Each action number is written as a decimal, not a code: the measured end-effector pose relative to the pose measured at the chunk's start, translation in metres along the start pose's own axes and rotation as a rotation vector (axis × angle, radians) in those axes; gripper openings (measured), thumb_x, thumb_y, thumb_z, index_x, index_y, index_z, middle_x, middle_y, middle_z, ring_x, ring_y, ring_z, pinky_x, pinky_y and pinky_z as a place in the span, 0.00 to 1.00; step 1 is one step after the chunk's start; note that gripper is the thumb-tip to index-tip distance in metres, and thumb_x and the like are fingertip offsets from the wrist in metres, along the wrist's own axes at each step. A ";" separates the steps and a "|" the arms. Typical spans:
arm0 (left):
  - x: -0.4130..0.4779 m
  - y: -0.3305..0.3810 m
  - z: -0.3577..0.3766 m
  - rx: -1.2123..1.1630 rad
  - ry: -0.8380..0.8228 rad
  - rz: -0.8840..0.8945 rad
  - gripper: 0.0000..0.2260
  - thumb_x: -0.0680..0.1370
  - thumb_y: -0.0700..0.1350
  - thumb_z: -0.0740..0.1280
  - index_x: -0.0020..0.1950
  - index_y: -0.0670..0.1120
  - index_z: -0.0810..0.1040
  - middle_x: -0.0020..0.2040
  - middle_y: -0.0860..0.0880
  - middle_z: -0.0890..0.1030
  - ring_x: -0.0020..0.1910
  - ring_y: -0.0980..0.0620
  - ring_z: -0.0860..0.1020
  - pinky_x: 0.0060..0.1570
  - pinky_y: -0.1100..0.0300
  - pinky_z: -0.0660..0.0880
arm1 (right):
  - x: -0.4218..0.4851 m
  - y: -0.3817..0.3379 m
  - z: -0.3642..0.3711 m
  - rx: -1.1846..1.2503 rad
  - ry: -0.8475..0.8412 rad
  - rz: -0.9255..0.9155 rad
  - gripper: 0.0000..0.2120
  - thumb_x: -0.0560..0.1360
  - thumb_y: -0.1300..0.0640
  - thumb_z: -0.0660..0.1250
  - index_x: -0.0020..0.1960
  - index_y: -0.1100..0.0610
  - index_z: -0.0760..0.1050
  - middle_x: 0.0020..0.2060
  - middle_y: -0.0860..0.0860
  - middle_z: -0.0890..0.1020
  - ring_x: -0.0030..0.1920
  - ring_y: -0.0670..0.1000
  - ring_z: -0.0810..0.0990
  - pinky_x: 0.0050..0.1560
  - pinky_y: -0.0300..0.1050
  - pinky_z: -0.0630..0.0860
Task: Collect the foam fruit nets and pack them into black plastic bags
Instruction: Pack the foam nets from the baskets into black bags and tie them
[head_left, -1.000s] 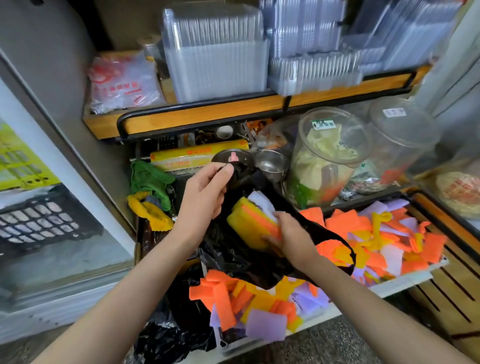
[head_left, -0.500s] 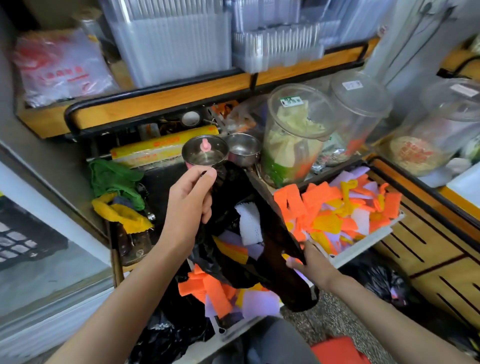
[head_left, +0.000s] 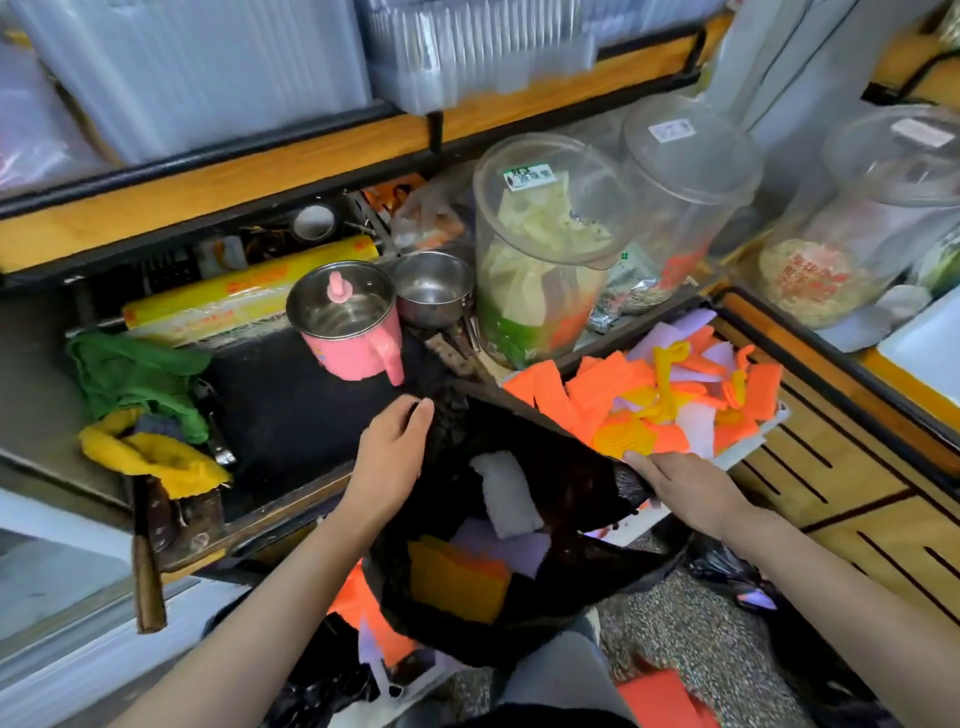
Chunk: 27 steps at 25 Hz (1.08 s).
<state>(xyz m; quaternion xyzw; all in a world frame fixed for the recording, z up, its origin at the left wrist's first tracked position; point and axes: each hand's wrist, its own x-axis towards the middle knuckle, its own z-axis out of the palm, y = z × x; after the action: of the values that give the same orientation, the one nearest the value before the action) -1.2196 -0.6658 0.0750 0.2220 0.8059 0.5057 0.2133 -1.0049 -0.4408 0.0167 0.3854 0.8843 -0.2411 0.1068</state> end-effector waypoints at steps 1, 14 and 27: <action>0.010 -0.010 0.011 0.022 0.007 -0.044 0.15 0.81 0.45 0.59 0.34 0.46 0.68 0.25 0.53 0.68 0.28 0.53 0.68 0.31 0.56 0.64 | 0.014 0.006 -0.001 -0.069 0.009 0.003 0.28 0.74 0.34 0.44 0.33 0.55 0.67 0.31 0.52 0.74 0.41 0.57 0.77 0.45 0.52 0.72; 0.066 -0.080 0.114 0.067 0.210 -0.469 0.12 0.81 0.44 0.60 0.45 0.36 0.74 0.38 0.40 0.76 0.35 0.50 0.70 0.40 0.55 0.64 | 0.234 -0.003 0.025 0.071 -0.091 -0.311 0.30 0.75 0.54 0.68 0.70 0.66 0.61 0.66 0.63 0.68 0.67 0.61 0.65 0.65 0.49 0.61; 0.037 -0.083 0.102 -0.063 0.415 -0.578 0.12 0.81 0.44 0.60 0.38 0.49 0.73 0.27 0.54 0.73 0.30 0.51 0.72 0.36 0.53 0.67 | 0.268 -0.059 0.101 -0.040 -0.046 -0.297 0.30 0.71 0.48 0.71 0.66 0.58 0.63 0.59 0.60 0.75 0.61 0.61 0.72 0.58 0.53 0.68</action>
<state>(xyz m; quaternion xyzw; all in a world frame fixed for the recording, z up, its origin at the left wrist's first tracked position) -1.2038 -0.6036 -0.0455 -0.1294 0.8457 0.4831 0.1862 -1.2301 -0.3574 -0.1509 0.2423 0.9335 -0.2453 0.0980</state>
